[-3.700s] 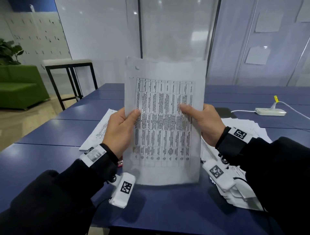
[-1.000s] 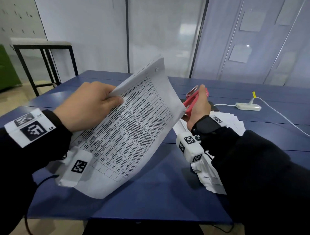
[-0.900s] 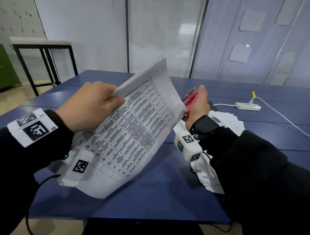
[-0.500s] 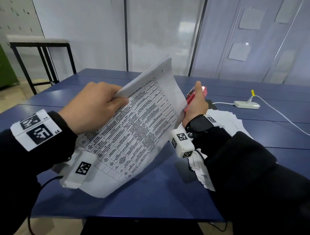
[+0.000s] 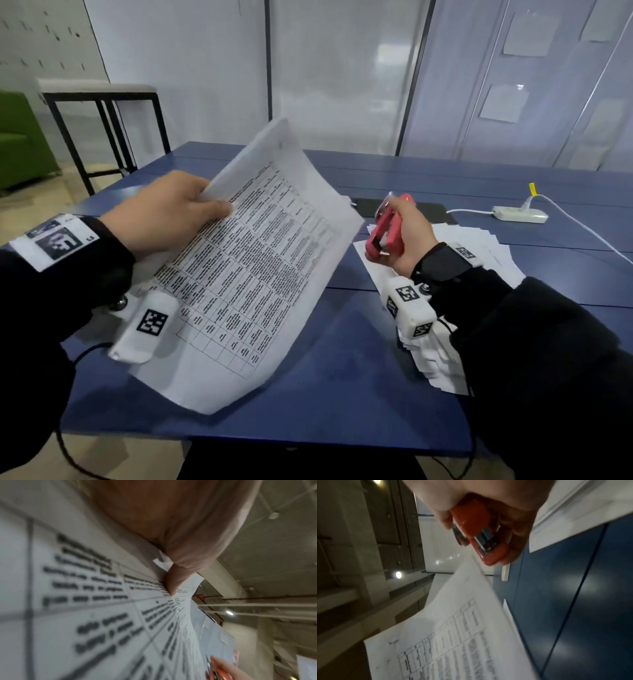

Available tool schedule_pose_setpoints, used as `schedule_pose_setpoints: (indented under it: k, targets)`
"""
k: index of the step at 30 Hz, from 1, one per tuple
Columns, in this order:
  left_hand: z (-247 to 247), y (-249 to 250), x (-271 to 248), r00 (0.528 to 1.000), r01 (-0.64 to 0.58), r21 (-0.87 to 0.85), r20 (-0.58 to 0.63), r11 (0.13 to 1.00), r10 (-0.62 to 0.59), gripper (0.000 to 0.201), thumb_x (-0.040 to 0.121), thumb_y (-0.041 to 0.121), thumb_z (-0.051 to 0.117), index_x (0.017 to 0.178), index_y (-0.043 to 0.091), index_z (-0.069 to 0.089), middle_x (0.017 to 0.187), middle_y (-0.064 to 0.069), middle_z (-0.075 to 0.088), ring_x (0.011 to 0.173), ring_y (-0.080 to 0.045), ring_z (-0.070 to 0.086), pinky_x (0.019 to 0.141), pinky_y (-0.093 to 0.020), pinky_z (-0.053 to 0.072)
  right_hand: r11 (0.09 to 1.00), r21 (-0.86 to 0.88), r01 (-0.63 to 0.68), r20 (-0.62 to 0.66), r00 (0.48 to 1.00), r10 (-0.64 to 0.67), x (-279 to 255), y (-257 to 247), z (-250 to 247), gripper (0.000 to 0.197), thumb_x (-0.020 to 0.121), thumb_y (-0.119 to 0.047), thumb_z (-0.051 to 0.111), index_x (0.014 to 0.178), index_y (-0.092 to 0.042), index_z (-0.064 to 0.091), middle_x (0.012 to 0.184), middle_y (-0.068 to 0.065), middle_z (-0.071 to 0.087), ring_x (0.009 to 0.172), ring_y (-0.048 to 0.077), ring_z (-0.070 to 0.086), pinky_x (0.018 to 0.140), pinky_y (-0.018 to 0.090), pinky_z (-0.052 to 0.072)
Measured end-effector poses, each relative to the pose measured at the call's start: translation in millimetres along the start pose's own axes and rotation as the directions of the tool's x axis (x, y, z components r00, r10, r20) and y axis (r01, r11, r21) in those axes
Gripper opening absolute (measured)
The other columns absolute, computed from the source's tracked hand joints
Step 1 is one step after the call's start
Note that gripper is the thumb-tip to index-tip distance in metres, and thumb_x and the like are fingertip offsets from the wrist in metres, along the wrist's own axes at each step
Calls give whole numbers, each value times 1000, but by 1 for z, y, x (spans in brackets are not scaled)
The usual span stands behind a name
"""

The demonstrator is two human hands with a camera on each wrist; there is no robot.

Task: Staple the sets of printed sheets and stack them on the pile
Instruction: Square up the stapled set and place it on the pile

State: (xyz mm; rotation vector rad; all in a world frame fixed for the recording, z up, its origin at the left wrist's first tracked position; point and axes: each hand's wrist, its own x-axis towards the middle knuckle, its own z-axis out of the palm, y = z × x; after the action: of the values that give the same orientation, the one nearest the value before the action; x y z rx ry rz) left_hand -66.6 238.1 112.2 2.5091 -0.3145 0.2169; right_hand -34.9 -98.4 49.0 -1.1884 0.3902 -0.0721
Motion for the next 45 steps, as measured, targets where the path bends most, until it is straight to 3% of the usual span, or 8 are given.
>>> schedule_pose_setpoints:
  k: [5, 11, 18, 21, 28, 33, 38, 45]
  targets:
    - [1, -70, 11, 960, 255, -535, 44, 806, -275, 14, 99, 14, 66, 104, 5, 75, 106, -12, 79, 96, -28, 76, 102, -48, 52, 886, -447, -125, 165, 962, 219, -3, 26, -14, 12, 96, -20, 65, 87, -13, 62, 67, 5, 56, 50, 17, 55, 53, 33, 54]
    - [12, -147, 20, 875, 365, -677, 16, 639, -484, 34, 100, 8, 62, 131, -6, 63, 125, -20, 71, 119, -37, 66, 113, -55, 44, 780, -625, -35, 295, 914, 278, -14, 55, -6, 13, 95, -16, 68, 88, -5, 65, 73, 12, 63, 53, 19, 60, 48, 23, 47]
    - [-8, -208, 71, 833, 430, -545, -68, 720, -549, 61, 73, 39, 88, 121, 6, 71, 114, -9, 75, 111, -31, 69, 107, -54, 49, 650, -752, 109, 324, 920, 221, -18, 62, -2, 24, 93, -26, 71, 91, -2, 73, 77, 11, 74, 58, 17, 64, 53, 21, 48]
    - [-16, -169, 91, 855, 438, -303, -150, 846, -496, 29, 97, 23, 70, 120, 5, 70, 115, -14, 68, 109, -31, 66, 99, -38, 48, 706, -704, 75, 321, 921, 222, -17, 65, -5, 25, 95, -25, 69, 87, -1, 70, 75, 16, 71, 54, 19, 63, 52, 24, 49]
    - [-3, -165, 146, 917, 399, 53, -36, 915, -398, 32, 98, 37, 69, 84, 8, 66, 88, -11, 64, 82, -28, 60, 74, -33, 45, 806, -588, -71, 277, 919, 282, -13, 67, -15, 41, 98, -32, 63, 102, 8, 69, 76, 24, 64, 53, 29, 58, 46, 28, 45]
    - [28, -202, 143, 803, 566, 145, 126, 811, -583, 29, 83, 17, 86, 81, 0, 62, 67, -11, 52, 56, -24, 46, 52, -25, 38, 812, -581, -51, 303, 913, 274, -10, 68, -18, 38, 98, -31, 64, 97, 7, 66, 77, 26, 64, 53, 30, 59, 46, 28, 44]
    - [34, -218, 138, 849, 488, 235, 96, 840, -520, 22, 90, 14, 78, 108, 3, 78, 108, -18, 75, 89, -35, 69, 72, -36, 51, 797, -603, -37, 313, 908, 279, -7, 68, -19, 52, 98, -32, 64, 114, 17, 60, 78, 26, 64, 54, 30, 59, 47, 28, 45]
    - [39, -213, 151, 888, 459, 67, -29, 886, -458, 24, 90, 0, 72, 113, 5, 79, 109, -12, 75, 96, -29, 67, 85, -32, 48, 794, -607, -29, 322, 905, 279, -7, 68, -18, 54, 99, -33, 63, 118, 18, 59, 78, 26, 64, 53, 30, 58, 47, 28, 44]
